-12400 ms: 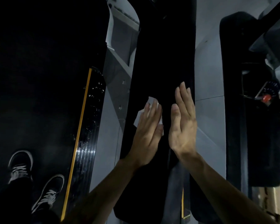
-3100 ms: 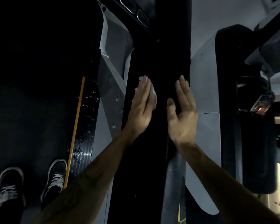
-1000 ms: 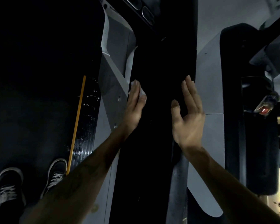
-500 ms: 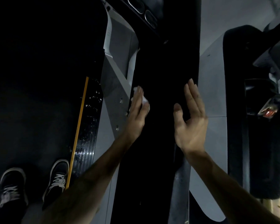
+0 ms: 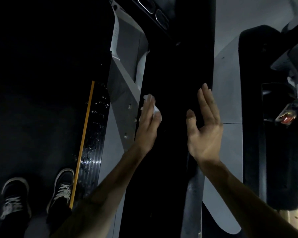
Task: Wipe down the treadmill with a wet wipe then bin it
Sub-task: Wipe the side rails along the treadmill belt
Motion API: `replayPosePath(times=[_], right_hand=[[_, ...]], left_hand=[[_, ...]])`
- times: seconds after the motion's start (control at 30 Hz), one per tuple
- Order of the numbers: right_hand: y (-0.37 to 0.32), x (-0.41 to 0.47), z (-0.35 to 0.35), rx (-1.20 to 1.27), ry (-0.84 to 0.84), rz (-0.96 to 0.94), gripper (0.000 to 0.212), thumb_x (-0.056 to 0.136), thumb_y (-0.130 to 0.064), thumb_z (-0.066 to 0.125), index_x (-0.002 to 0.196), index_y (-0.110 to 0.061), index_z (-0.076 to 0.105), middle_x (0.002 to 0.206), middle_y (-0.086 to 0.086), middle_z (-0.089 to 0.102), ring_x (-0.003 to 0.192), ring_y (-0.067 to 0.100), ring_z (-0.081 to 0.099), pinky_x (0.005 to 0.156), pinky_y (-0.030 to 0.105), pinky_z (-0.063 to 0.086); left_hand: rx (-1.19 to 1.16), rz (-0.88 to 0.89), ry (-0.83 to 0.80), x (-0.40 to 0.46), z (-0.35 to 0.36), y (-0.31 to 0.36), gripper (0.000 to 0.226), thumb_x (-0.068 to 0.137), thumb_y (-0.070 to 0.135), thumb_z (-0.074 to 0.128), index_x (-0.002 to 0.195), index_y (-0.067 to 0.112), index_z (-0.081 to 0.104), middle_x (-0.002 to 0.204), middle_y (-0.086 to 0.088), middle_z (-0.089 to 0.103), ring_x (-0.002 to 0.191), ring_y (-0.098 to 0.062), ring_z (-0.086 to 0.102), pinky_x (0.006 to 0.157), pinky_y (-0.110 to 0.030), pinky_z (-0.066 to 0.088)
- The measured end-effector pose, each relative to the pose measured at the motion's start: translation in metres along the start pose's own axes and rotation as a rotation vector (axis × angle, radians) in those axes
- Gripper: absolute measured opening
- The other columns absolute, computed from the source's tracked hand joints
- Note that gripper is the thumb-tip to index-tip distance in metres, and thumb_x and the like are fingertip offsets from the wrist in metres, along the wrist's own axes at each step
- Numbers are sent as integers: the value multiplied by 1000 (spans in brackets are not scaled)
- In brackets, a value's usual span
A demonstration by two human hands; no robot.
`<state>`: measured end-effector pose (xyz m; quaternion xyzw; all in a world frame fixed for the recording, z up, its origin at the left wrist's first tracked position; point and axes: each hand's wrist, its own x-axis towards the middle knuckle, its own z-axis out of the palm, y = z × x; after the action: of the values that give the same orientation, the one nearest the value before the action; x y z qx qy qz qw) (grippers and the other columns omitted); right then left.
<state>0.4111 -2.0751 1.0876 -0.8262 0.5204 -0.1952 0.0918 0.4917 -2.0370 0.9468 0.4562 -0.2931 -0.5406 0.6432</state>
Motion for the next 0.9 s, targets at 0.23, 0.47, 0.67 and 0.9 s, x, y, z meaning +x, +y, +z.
replayPosePath(times=[0.23,0.47,0.67,0.9], right_hand=[[0,0,0,-9,1,-2,54,102,-23,50,152,-2,44,163,8,38,153,23,31,119,52,37],[-1,0,-1,21,-3,2,54,102,-21,52,152,-3,44,163,7,37,153,23,30,120,50,36],[-1,0,0,-2,0,2,54,103,-24,51,152,-2,44,163,7,37,153,23,30,120,50,36],[-1,1,-1,3,-1,5,55,103,-26,49,152,-3,44,163,7,37,154,23,29,121,50,35]], left_hand=[[44,-25,-88,82,-15,9,65,111,40,34,165,20,4,173,6,-4,157,-6,-7,130,-44,-1],[-13,-230,15,42,-14,-17,88,98,74,31,166,21,8,173,7,4,158,-6,2,130,-43,4],[112,117,-84,29,6,9,61,109,36,32,164,16,11,171,8,-1,159,-13,-7,130,-41,-1],[63,-122,-53,72,-12,9,66,110,48,30,165,25,2,172,12,-6,156,-2,-6,130,-42,0]])
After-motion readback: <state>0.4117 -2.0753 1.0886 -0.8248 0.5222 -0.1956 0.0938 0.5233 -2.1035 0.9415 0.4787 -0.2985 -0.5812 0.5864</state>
